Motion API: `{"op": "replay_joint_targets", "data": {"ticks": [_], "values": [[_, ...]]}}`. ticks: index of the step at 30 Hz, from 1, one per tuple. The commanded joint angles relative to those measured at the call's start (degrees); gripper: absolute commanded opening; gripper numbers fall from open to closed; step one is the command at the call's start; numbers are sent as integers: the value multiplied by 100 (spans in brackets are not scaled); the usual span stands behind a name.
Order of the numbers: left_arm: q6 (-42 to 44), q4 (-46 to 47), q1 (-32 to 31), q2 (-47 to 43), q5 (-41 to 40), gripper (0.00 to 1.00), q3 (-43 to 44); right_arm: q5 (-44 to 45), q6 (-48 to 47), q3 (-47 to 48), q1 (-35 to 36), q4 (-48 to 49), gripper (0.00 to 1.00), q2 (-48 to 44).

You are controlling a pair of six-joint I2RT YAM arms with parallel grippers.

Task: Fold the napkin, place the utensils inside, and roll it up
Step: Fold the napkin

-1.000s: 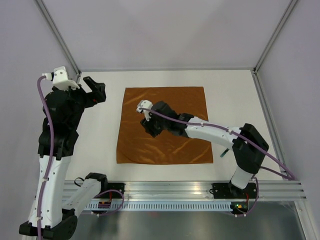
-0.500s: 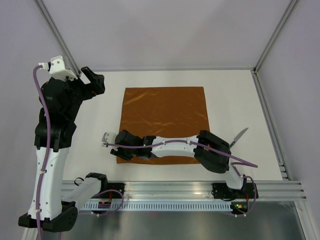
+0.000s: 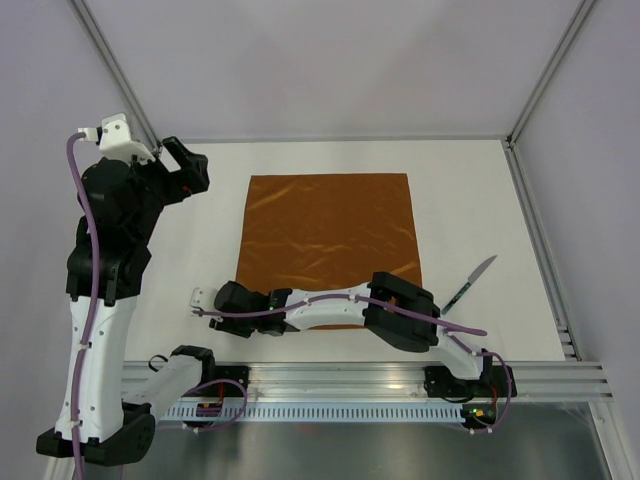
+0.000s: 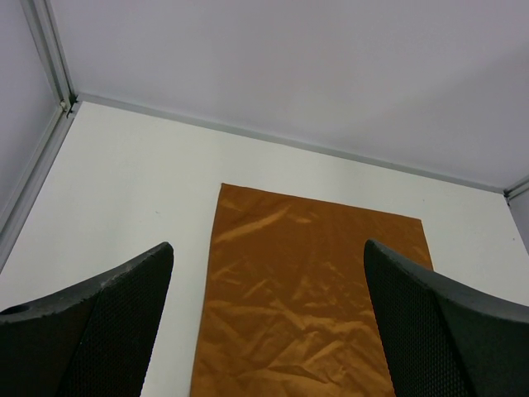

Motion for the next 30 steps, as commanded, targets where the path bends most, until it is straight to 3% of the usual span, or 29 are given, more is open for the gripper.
{"op": "replay_joint_targets", "data": {"ticks": [1, 18, 21, 30], "values": [[66, -160, 14, -45, -53, 100, 209, 203, 17, 278, 13, -96, 41, 89], [145, -239, 23, -133, -88, 100, 86, 186, 105, 260, 30, -149, 42, 344], [154, -239, 23, -133, -106, 100, 59, 168, 105, 234, 22, -140, 39, 344], [181, -230, 14, -150, -141, 100, 33, 159, 88, 453, 13, -254, 16, 361]]}}
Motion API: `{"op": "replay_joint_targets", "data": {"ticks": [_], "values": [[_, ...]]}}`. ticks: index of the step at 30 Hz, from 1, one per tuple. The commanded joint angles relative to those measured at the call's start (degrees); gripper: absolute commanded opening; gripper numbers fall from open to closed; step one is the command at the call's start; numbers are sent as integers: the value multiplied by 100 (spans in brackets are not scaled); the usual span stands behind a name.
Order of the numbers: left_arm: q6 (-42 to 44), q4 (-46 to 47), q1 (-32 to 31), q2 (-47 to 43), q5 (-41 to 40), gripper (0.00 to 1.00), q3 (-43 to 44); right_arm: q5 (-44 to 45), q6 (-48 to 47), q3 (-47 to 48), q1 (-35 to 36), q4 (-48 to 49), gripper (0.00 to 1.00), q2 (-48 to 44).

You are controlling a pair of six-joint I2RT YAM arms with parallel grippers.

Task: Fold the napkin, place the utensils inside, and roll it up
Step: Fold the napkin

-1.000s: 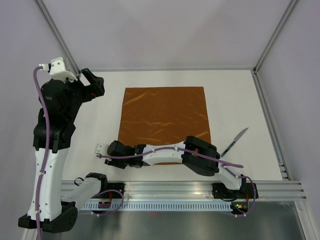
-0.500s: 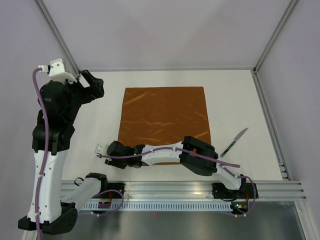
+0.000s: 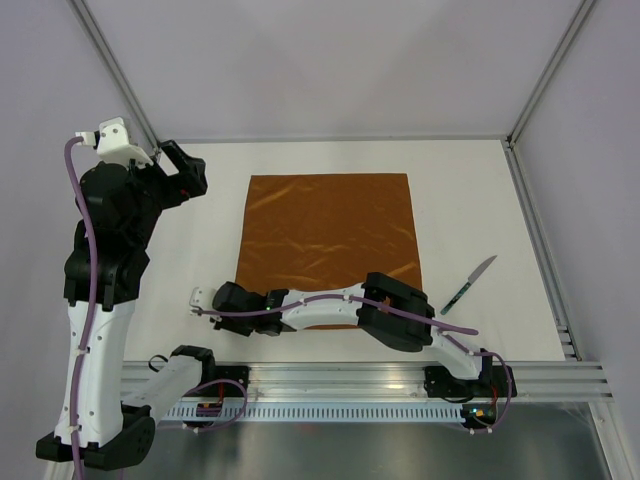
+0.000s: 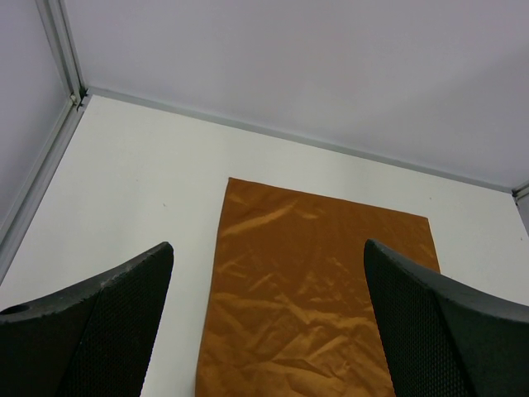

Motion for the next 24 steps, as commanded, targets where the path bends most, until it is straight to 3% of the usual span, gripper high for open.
{"op": "replay_joint_targets", "data": {"ticks": [1, 6, 15, 23, 24], "values": [[187, -53, 14, -65, -49, 100, 33, 105, -11, 324, -9, -265, 14, 130], [196, -53, 23, -65, -58, 100, 42, 70, -2, 614, -9, -458, 8, 33], [205, -53, 23, -65, -85, 100, 24, 105, -99, 694, -96, -573, 6, -266], [152, -44, 14, -39, -23, 100, -2, 52, 42, 509, -150, -643, 34, -178], [152, -44, 14, -21, -14, 100, 6, 43, 59, 526, -149, -661, 44, -160]]}}
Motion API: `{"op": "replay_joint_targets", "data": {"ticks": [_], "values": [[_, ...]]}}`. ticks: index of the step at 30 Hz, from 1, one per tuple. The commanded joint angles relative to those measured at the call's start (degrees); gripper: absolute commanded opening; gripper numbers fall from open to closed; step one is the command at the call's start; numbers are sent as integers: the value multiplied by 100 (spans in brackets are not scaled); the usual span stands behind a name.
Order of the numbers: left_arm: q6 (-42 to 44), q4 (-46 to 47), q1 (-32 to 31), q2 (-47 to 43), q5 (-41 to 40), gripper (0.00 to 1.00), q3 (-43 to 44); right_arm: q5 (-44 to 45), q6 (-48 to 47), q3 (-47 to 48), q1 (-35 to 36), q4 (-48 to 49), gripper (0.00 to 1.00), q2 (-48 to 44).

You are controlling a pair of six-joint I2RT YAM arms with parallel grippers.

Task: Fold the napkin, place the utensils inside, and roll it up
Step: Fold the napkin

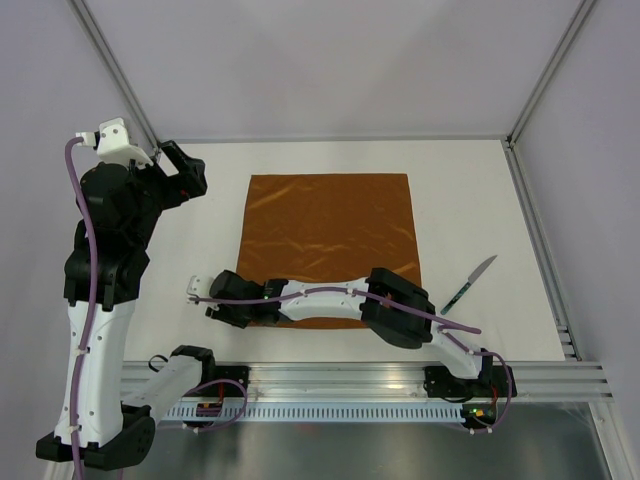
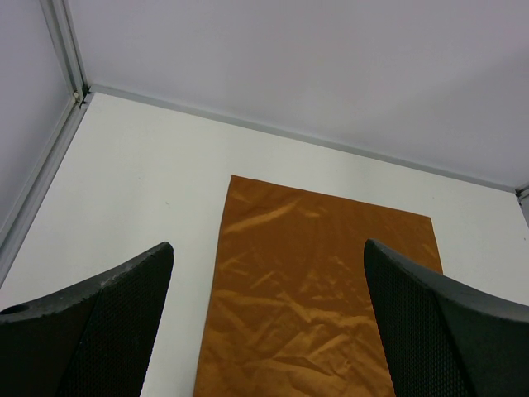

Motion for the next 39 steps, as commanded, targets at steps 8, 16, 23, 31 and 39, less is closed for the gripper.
{"op": "replay_joint_targets", "data": {"ticks": [8, 16, 23, 31, 39], "values": [[117, -5, 23, -12, 38, 100, -2, -91, 125, -13, 4, -228, 48, -149], [126, -5, 23, 32, 47, 100, -11, -144, 187, -75, 3, -298, 46, 35], [152, -5, 23, 32, 12, 100, -46, -170, 196, -101, -5, -351, 51, 62], [152, 13, 14, 41, 3, 100, -108, -284, 275, -84, -5, -342, 54, 229], [143, 39, 14, 67, -6, 100, -160, -258, 249, -66, -5, -307, 48, 396]]}}
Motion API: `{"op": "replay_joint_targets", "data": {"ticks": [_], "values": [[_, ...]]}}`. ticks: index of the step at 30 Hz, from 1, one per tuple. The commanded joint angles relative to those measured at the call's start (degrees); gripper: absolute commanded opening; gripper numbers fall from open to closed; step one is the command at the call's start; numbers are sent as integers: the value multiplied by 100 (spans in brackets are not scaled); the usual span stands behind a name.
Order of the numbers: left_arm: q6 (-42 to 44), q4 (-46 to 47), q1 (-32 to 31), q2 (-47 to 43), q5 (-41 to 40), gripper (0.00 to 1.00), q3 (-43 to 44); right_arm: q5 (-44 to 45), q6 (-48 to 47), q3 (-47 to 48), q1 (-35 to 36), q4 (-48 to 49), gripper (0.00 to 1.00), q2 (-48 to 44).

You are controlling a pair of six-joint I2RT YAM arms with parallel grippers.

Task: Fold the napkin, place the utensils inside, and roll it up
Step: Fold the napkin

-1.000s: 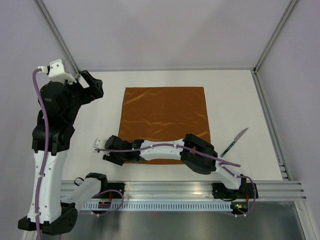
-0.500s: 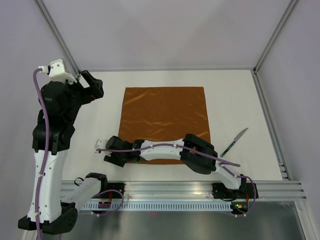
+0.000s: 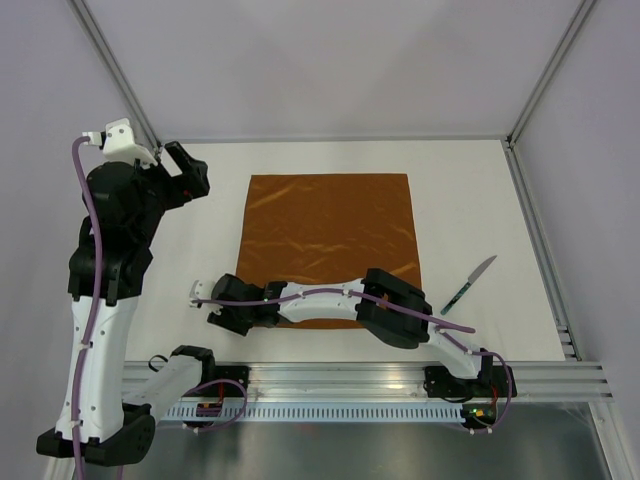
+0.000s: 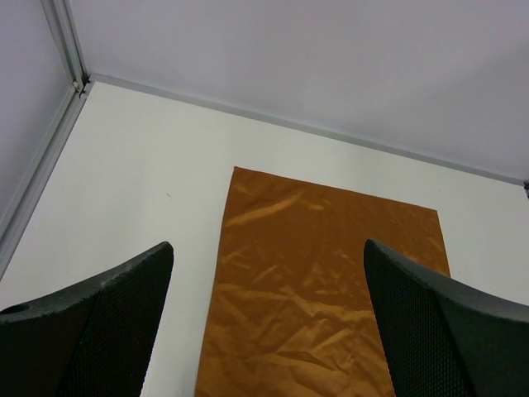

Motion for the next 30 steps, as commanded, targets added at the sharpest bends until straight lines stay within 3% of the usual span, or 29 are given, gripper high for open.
{"op": "replay_joint_targets", "data": {"ticks": [1, 16, 30], "values": [[143, 59, 14, 8, 3, 100, -56, 101, 39, 10, 25, -233, 46, 262], [170, 121, 23, 8, -23, 100, -161, 224, 12, 54, -53, -312, 20, 219], [170, 156, 23, 8, 3, 100, -152, 487, -67, 186, -106, -417, 7, -124]]}}
